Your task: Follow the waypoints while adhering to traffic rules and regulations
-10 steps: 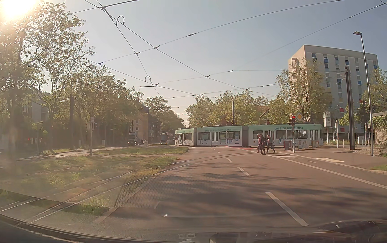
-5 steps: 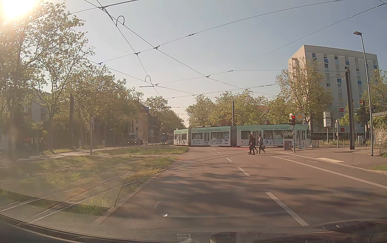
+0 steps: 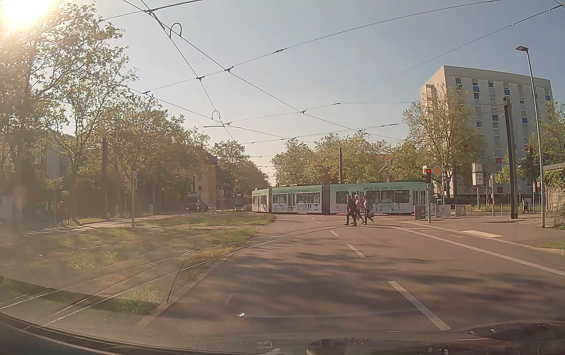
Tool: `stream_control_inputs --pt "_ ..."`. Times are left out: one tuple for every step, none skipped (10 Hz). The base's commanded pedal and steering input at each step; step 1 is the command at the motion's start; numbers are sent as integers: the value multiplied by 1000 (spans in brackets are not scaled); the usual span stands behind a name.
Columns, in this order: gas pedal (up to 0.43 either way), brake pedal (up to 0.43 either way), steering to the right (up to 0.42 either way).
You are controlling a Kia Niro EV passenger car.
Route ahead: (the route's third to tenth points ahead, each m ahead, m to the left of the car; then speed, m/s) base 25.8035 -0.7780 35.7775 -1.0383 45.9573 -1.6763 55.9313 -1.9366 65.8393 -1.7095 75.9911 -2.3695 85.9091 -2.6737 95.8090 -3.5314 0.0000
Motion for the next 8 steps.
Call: stream_control_inputs --pt "0 262 -13" --pt "0 262 -12" --pt "0 262 -12" --pt "0 262 -12" --pt "0 262 -12" --pt "0 262 -13" --pt "0 262 -12" --pt "0 262 -12"
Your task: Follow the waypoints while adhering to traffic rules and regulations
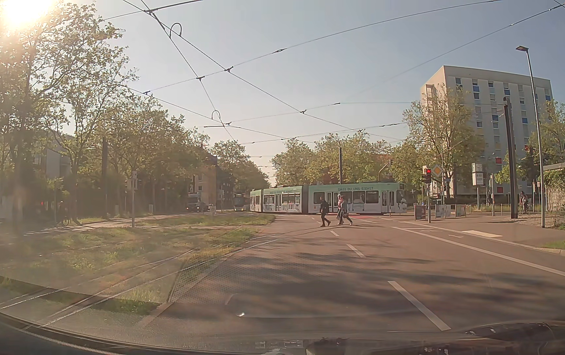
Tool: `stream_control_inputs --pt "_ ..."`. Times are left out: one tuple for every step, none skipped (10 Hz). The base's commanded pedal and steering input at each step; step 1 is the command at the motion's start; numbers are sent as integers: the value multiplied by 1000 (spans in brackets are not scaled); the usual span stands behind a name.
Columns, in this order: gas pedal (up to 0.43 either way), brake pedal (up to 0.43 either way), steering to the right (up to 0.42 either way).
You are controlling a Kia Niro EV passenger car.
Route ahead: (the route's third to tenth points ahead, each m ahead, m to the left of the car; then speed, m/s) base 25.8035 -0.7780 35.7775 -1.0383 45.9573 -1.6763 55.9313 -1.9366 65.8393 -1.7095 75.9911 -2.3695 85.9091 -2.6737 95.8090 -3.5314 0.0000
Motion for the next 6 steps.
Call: stream_control_inputs --pt "0 262 -12" --pt "0 262 -12" --pt "0 262 -13" --pt "0 262 -12" --pt "0 262 -13" --pt "0 262 -12"
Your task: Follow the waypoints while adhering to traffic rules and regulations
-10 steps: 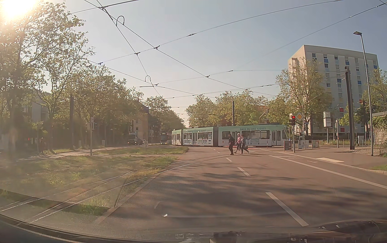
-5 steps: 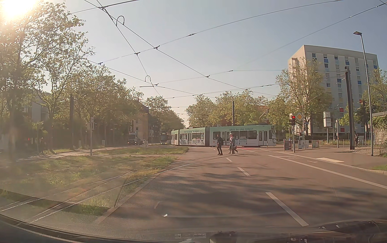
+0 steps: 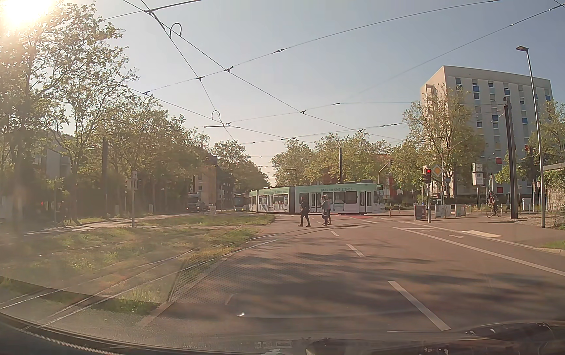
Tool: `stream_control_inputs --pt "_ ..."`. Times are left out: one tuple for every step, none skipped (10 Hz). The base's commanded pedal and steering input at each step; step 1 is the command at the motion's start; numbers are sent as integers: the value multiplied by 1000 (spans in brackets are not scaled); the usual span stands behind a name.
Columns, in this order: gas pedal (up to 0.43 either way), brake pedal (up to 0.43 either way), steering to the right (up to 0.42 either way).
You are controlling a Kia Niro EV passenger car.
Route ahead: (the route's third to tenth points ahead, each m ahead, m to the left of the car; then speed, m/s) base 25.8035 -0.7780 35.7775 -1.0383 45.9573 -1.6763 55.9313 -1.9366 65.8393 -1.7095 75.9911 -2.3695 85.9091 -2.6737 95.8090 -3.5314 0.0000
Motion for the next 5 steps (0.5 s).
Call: stream_control_inputs --pt "0 262 -13" --pt "0 262 -12" --pt "0 262 -12" --pt "0 262 -12" --pt "0 262 -12"
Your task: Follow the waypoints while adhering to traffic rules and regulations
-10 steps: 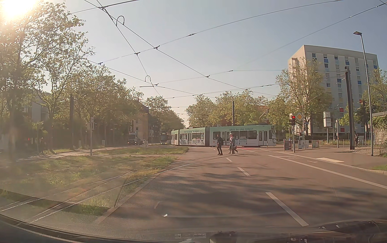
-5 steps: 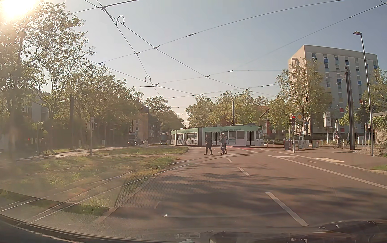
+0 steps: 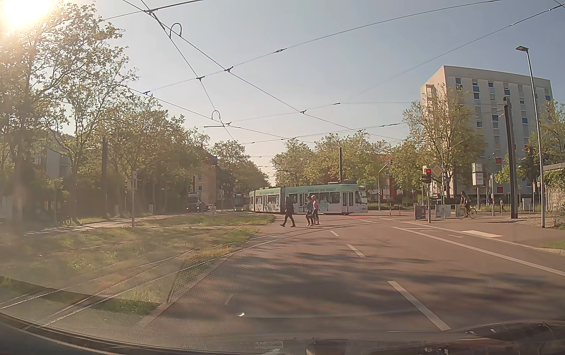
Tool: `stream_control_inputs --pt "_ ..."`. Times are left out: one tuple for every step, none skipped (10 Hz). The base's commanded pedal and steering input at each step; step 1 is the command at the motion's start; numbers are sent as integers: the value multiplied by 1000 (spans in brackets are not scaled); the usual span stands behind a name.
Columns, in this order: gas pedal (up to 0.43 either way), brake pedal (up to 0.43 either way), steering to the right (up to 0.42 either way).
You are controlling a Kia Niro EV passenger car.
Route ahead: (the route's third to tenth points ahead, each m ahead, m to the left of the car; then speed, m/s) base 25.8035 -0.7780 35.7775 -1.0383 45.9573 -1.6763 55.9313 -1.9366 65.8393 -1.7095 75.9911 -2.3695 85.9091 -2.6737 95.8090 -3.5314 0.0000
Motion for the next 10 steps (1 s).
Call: stream_control_inputs --pt "0 262 -13" --pt "0 262 -13" --pt "0 262 -12" --pt "0 262 -12" --pt "0 262 -13" --pt "0 262 -12" --pt "0 262 -12" --pt "0 262 -12" --pt "0 262 -12" --pt "0 262 -12"
